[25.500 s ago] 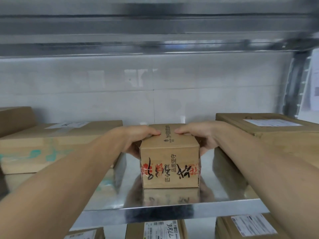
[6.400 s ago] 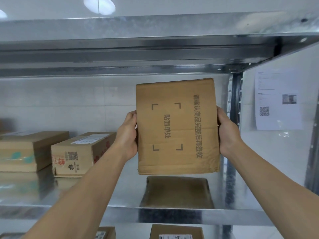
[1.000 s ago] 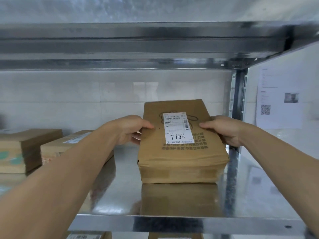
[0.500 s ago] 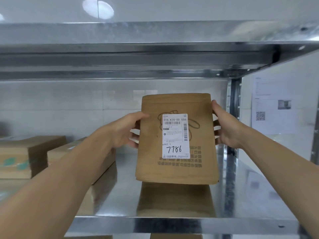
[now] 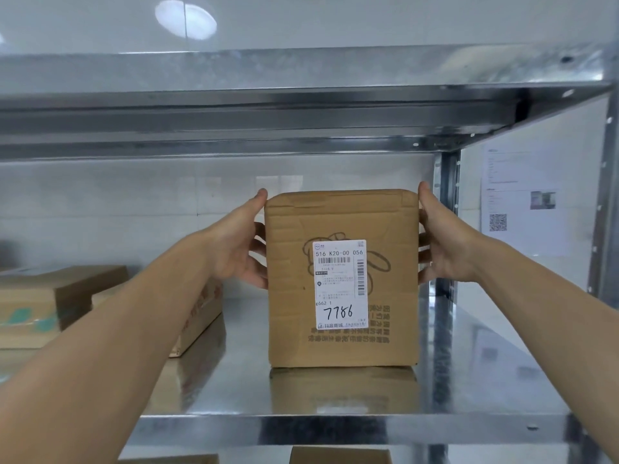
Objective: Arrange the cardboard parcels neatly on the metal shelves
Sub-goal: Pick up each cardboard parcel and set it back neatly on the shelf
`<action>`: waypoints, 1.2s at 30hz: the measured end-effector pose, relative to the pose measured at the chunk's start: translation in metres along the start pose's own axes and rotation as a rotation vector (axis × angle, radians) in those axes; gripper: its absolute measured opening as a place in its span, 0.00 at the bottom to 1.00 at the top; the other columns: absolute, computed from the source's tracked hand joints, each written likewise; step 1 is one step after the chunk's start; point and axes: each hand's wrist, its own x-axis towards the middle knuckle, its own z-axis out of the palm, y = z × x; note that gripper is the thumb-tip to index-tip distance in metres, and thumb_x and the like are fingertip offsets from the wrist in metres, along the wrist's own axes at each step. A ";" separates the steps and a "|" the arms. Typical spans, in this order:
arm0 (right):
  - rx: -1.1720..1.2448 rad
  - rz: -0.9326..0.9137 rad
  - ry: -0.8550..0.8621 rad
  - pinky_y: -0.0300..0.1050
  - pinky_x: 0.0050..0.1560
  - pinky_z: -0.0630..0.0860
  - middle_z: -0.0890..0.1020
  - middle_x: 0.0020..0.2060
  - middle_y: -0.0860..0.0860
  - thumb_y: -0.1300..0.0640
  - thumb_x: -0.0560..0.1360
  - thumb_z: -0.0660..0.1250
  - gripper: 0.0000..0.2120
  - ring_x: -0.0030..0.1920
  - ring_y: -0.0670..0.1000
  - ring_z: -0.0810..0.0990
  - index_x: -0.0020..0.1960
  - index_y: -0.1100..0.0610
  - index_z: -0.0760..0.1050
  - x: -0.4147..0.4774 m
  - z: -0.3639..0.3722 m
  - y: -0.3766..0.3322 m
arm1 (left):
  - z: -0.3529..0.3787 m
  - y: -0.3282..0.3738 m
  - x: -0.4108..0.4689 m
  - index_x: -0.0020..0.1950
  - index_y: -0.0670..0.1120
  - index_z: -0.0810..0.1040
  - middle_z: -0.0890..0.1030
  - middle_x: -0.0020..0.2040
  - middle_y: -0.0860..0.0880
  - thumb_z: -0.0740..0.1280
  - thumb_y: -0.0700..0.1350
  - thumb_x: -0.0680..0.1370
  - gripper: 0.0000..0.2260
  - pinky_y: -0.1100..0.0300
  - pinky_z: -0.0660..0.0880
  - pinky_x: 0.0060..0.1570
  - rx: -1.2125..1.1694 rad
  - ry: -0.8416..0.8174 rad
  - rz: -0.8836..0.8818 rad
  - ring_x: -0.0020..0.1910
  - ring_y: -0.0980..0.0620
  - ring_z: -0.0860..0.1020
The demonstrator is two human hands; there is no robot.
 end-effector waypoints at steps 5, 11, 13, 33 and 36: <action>-0.157 0.067 -0.015 0.72 0.64 0.73 0.82 0.56 0.65 0.19 0.72 0.47 0.44 0.54 0.69 0.82 0.65 0.54 0.74 0.000 -0.014 -0.022 | -0.008 0.013 0.004 0.68 0.39 0.75 0.80 0.62 0.33 0.59 0.71 0.78 0.37 0.32 0.75 0.63 0.071 -0.011 -0.031 0.54 0.26 0.82; -0.431 0.141 -0.020 0.68 0.60 0.78 0.86 0.50 0.66 0.20 0.72 0.53 0.46 0.48 0.69 0.86 0.67 0.59 0.74 0.000 -0.014 -0.059 | 0.000 0.044 0.011 0.65 0.40 0.78 0.85 0.53 0.37 0.57 0.72 0.78 0.38 0.46 0.83 0.46 0.246 0.012 -0.043 0.47 0.37 0.86; -0.530 0.150 -0.047 0.66 0.57 0.81 0.86 0.49 0.65 0.21 0.72 0.57 0.44 0.46 0.69 0.87 0.65 0.59 0.77 0.001 -0.007 -0.066 | 0.008 0.050 0.013 0.62 0.42 0.80 0.85 0.48 0.41 0.60 0.70 0.78 0.33 0.48 0.84 0.38 0.305 0.021 -0.032 0.41 0.40 0.86; -0.842 0.125 -0.122 0.52 0.46 0.83 0.87 0.43 0.61 0.48 0.79 0.67 0.16 0.41 0.61 0.88 0.53 0.61 0.84 0.011 0.006 -0.076 | 0.013 0.057 0.020 0.49 0.40 0.83 0.85 0.43 0.40 0.63 0.45 0.81 0.11 0.46 0.85 0.43 0.523 -0.030 -0.059 0.41 0.41 0.86; -0.838 0.122 -0.129 0.52 0.46 0.84 0.87 0.45 0.61 0.48 0.79 0.68 0.17 0.43 0.62 0.88 0.54 0.61 0.84 0.011 0.006 -0.077 | 0.013 0.056 0.019 0.48 0.40 0.83 0.85 0.42 0.40 0.63 0.44 0.81 0.11 0.46 0.85 0.44 0.524 -0.028 -0.056 0.41 0.41 0.86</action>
